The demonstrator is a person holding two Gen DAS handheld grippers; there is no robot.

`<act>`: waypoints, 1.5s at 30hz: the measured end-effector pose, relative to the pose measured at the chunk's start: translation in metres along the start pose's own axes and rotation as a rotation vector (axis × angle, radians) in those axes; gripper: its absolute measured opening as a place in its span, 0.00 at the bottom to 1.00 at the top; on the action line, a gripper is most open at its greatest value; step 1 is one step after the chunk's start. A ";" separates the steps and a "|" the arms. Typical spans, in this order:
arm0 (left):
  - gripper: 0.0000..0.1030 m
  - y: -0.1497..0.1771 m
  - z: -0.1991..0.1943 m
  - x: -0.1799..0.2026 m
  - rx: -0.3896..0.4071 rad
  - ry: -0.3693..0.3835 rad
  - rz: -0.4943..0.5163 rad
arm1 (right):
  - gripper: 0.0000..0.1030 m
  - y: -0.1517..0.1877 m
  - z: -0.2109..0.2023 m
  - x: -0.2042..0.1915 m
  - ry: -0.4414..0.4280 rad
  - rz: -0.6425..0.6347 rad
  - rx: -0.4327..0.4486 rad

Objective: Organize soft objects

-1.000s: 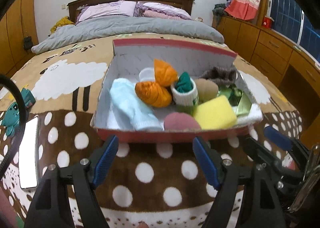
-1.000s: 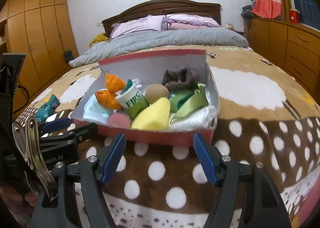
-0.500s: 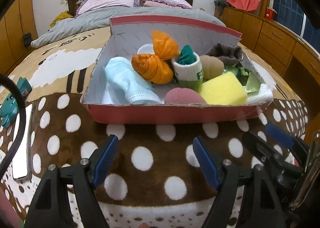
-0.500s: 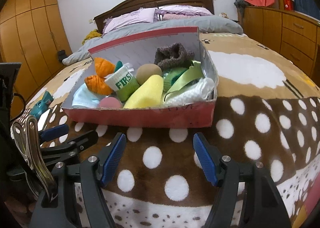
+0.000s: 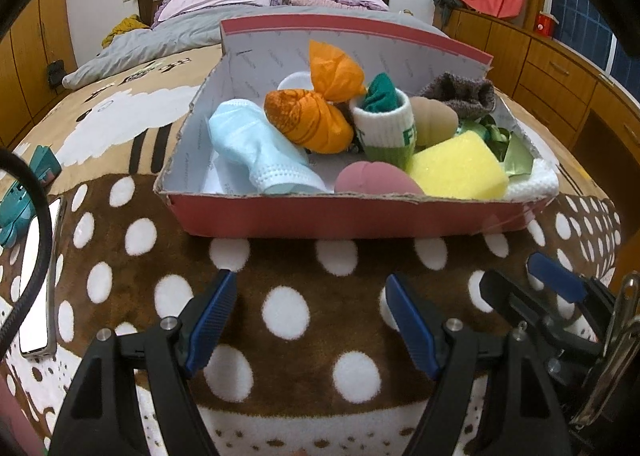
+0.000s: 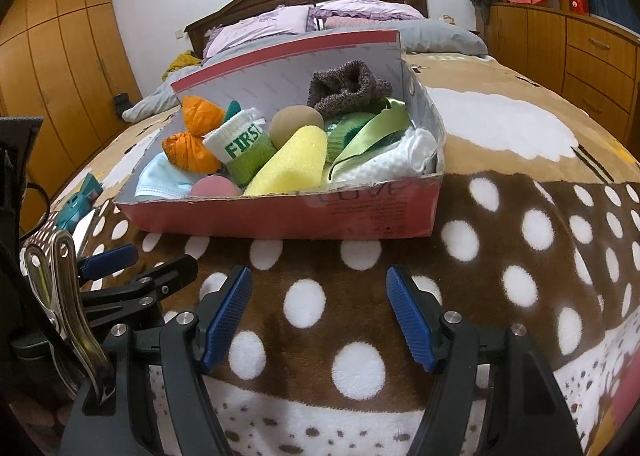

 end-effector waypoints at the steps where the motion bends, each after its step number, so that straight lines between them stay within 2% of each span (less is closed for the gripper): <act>1: 0.78 0.000 0.000 0.000 -0.001 0.001 -0.001 | 0.69 0.000 0.000 0.000 0.001 0.000 -0.002; 45: 0.78 0.002 0.004 -0.011 -0.027 -0.014 -0.047 | 0.69 0.002 0.001 -0.003 -0.002 0.000 -0.008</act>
Point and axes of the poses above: each gripper's, at about its wrist camera, not at the fingertips, and z roughly the way its jaws point, x to its right, y to its underside, the point moved 6 cm from there along z, roughly the way its jaws point, and after that the axes turned 1 degree about -y, right-handed, at the moved point
